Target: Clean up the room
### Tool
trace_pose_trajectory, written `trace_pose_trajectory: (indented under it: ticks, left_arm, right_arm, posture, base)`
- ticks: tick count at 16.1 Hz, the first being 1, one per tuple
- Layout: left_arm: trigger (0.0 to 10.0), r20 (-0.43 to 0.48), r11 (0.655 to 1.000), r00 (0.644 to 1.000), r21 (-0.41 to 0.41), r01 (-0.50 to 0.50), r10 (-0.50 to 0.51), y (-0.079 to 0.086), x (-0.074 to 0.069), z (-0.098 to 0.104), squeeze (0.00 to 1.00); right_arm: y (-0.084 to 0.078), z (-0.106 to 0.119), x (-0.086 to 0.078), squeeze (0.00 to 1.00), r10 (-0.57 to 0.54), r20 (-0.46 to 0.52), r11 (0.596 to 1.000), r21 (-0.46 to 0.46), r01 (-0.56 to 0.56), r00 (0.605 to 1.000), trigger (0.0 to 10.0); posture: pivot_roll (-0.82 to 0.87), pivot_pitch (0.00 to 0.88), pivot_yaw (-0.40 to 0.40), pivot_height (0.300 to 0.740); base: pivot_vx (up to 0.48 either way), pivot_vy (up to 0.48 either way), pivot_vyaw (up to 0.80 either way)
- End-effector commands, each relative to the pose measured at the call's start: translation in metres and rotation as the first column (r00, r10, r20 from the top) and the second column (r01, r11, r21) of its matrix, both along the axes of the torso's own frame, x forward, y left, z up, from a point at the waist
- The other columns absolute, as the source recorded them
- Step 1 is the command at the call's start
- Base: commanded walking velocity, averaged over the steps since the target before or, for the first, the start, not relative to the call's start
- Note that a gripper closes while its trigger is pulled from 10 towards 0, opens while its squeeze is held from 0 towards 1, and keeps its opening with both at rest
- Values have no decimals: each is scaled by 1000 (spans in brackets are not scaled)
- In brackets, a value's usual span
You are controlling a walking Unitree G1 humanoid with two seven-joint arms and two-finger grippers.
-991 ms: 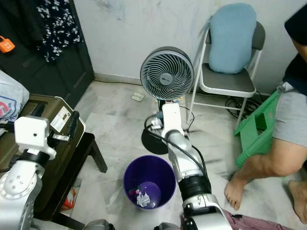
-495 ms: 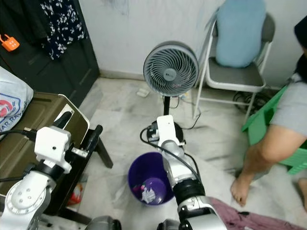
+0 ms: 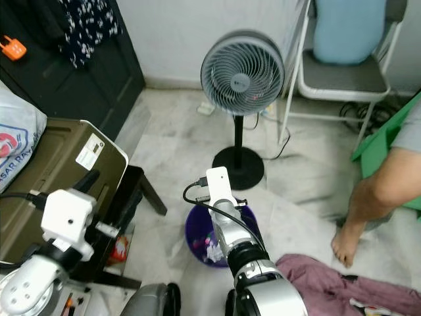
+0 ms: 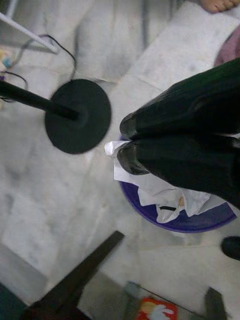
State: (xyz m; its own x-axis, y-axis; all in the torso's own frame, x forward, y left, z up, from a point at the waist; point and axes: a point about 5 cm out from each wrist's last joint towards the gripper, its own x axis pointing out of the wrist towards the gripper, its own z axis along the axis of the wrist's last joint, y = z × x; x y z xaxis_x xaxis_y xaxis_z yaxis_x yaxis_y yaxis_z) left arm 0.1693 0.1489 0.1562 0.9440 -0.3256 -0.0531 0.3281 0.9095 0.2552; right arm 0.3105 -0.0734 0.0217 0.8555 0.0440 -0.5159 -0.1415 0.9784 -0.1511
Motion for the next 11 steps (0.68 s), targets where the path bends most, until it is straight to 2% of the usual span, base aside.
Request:
trace_pose_trajectory:
  ticks: [1,2,5,7,11]
  left_arm:
    - [10000,-6,1000,1000,16,-3,3,4,-3,2,0]
    - [10000,-15,1000,1000,16,-7,7,4,-5,4,0]
    - [10000,-33,1000,999,16,3,-3,2,-9,5,0]
    - [10000,-40,1000,999,16,6,-5,2,-9,5,0]
    - [10000,-50,1000,999,14,12,-11,3,-5,4,0]
  right_arm:
    - [6,1,1,0,5,3,1000,6,-5,1000,10000]
    - [3,-1,1,0,-31,-5,999,-8,31,999,10000]
    - [-14,-2,3,0,-113,26,980,-163,115,993,10000]
    - [-27,-7,1,0,-150,24,970,-191,152,988,10000]
    - [-37,-12,-2,0,-186,19,965,-187,186,982,10000]
  posture:
    - [201,220,114,740]
    - [203,228,115,740]
    - [209,238,118,740]
    - [197,238,126,740]
    - [187,232,132,740]
  base:
    - [0,0,0]
    - [0,0,0]
    - [0,0,0]
    - [0,0,0]
    - [0,0,0]
